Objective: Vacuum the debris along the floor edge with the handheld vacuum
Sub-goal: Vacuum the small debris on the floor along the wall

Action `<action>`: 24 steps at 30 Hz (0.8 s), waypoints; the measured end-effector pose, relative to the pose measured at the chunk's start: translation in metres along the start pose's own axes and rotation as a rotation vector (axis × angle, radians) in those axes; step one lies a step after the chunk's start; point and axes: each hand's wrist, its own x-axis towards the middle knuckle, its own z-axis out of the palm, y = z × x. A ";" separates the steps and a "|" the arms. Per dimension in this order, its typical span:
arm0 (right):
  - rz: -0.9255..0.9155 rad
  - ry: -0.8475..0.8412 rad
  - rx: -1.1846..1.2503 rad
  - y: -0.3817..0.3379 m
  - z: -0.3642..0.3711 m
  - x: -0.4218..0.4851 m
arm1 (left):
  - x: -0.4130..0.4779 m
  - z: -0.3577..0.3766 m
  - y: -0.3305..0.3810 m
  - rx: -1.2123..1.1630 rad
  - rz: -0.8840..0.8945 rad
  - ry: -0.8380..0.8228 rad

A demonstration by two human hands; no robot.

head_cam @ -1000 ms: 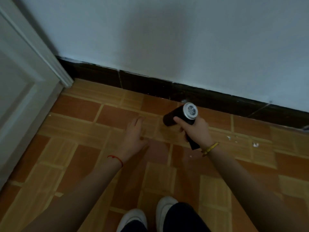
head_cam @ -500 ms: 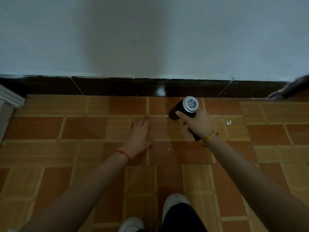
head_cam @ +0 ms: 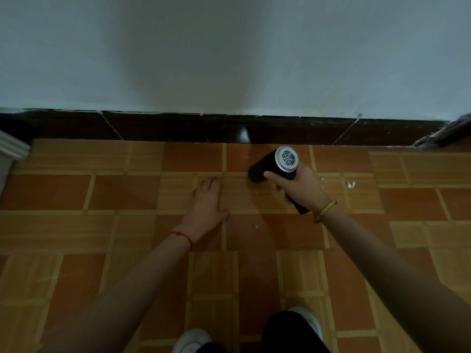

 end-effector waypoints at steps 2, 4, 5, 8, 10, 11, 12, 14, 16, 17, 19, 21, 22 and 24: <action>0.005 -0.005 0.006 -0.001 -0.001 -0.002 | 0.000 0.000 0.001 0.003 -0.005 0.008; 0.027 -0.082 0.010 -0.002 -0.004 -0.004 | -0.001 0.002 0.002 0.003 -0.021 0.000; 0.038 -0.130 0.013 -0.004 -0.007 -0.006 | -0.001 0.002 0.002 -0.006 -0.026 -0.003; 0.043 -0.234 0.008 -0.005 -0.015 -0.014 | -0.001 0.005 0.004 -0.024 -0.024 -0.005; 0.031 -0.271 0.002 -0.003 -0.018 -0.021 | -0.001 0.006 0.005 -0.016 -0.024 -0.009; 0.021 -0.277 0.004 -0.001 -0.019 -0.024 | -0.001 0.007 0.005 -0.008 -0.024 -0.013; 0.008 -0.275 0.002 0.000 -0.020 -0.027 | -0.001 0.007 0.007 -0.005 -0.021 -0.013; -0.021 -0.264 -0.010 0.001 -0.023 -0.033 | -0.001 0.008 0.010 -0.004 -0.013 -0.012; -0.052 -0.291 -0.027 0.001 -0.026 -0.039 | -0.002 0.008 0.014 -0.001 -0.004 -0.006; -0.067 -0.318 -0.033 0.001 -0.025 -0.042 | -0.002 0.008 0.015 0.004 0.005 -0.002; -0.088 -0.349 -0.044 0.002 -0.023 -0.049 | -0.002 0.010 0.017 0.023 0.022 -0.006; -0.094 -0.340 -0.063 0.003 -0.021 -0.055 | -0.003 0.011 0.020 0.026 0.023 -0.016; -0.101 -0.335 -0.090 0.003 -0.020 -0.057 | -0.004 0.012 0.022 0.020 0.022 -0.023; -0.116 -0.343 -0.138 0.002 -0.020 -0.060 | -0.006 0.013 0.025 0.012 0.030 -0.033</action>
